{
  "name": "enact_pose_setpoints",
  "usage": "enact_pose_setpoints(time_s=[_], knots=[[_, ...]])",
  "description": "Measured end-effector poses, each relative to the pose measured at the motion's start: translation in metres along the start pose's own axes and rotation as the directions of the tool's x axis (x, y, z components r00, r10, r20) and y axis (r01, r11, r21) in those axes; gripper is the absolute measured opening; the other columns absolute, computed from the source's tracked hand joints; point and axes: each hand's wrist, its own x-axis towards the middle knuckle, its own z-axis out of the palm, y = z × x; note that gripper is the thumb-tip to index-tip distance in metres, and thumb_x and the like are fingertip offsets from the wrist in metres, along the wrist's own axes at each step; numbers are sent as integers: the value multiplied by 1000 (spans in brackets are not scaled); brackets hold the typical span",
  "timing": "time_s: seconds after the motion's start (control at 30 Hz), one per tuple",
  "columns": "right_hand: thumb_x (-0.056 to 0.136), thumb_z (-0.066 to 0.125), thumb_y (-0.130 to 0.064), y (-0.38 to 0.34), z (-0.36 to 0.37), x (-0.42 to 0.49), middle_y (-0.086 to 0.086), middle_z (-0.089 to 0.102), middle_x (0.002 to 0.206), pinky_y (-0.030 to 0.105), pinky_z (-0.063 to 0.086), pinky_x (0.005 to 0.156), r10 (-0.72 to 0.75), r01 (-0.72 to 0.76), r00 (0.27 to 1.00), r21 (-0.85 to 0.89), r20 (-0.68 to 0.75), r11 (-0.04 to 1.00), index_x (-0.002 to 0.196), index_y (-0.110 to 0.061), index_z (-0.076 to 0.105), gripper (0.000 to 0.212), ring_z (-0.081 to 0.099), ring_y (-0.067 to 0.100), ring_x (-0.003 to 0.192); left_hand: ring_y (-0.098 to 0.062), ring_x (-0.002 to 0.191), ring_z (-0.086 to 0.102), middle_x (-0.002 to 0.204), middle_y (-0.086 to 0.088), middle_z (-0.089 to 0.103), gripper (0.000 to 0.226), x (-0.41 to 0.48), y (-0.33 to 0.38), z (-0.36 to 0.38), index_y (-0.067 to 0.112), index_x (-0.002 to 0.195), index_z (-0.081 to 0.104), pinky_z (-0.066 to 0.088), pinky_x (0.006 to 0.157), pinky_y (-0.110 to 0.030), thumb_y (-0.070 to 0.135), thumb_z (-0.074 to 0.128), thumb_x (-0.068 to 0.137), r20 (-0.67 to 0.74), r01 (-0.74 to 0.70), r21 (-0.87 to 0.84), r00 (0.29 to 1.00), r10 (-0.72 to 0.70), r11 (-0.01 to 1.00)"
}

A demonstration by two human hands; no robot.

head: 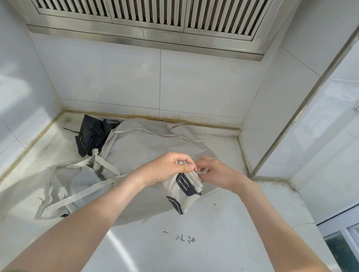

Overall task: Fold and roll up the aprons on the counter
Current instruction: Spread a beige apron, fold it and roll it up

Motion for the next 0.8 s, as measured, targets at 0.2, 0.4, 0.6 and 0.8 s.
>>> enact_pose_setpoints(time_s=[0.2,0.4,0.6,0.8], knots=[[91,60,-25,-15,-12,-5,-4,53,73,11,33,54,120,-124,991,-98,-51,987,73,-21,51,21,48,9,64,-12,86,59,86,4,66,11,4,-5,-6,27,82,67,42,80,-27,31,63,91,-182,142,289,979,-92,947],[97,49,-28,-44,6,2,-4,53,72,30,35,59,31,-69,988,-258,-149,964,87,-17,54,15,50,19,71,-29,103,60,107,-8,68,27,16,3,6,10,107,67,44,81,-31,28,49,97,-553,436,308,805,-214,846],[95,41,-7,-38,46,0,7,58,115,33,35,59,-175,-48,947,-660,-268,750,136,-11,35,41,59,31,93,-26,78,55,87,-13,62,25,26,16,-1,0,99,69,39,67,-26,19,53,95,-670,291,-320,604,-432,902],[42,91,-35,-17,55,10,-3,62,81,22,47,56,-497,-79,782,-850,-376,520,106,-12,70,71,62,17,71,-23,69,56,81,-12,59,16,26,16,0,4,78,58,44,56,-25,10,56,92,-492,267,-631,588,-642,728]])
